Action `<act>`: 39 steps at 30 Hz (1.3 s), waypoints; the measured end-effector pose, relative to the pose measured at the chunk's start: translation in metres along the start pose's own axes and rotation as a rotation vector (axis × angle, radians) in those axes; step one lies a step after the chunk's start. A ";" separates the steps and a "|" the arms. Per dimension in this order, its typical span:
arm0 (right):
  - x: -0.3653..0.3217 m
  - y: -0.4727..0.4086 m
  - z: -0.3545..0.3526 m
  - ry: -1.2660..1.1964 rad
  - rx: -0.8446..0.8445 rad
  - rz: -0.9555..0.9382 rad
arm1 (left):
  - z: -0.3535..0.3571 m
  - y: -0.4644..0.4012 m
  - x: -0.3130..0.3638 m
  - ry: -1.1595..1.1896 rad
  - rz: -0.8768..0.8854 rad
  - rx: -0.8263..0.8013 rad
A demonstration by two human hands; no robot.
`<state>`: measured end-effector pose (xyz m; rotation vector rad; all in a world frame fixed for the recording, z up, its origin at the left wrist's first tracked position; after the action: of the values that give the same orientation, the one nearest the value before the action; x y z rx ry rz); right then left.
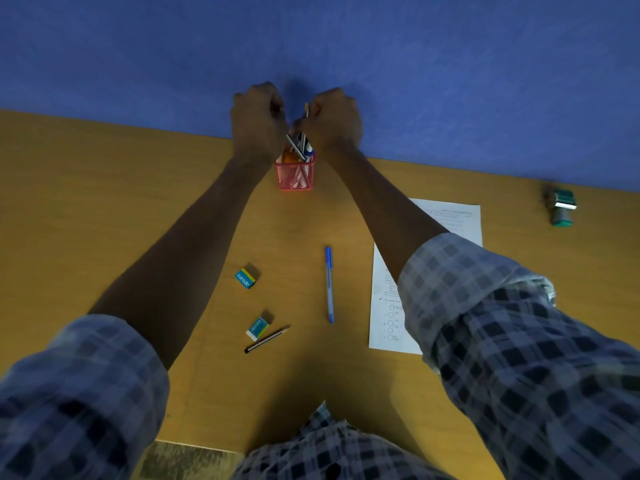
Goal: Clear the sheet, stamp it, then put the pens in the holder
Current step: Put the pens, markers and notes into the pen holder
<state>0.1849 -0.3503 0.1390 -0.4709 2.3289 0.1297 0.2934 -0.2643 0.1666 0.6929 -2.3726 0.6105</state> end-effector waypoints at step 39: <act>-0.019 -0.005 0.007 0.297 -0.223 -0.277 | 0.032 0.007 -0.001 -0.301 0.173 -0.380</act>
<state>0.2040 -0.3472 0.1474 -0.9761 2.5192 0.1984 0.2767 -0.2766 0.1407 0.4361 -2.7422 0.1152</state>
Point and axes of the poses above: each hand's wrist, its own y-axis away from the middle knuckle, its own z-axis out of the palm, x = y × z, the point moved 6 cm from there along -y, towards the middle knuckle, and after that the axes turned 3 degrees about -z, right-handed, at the moved point
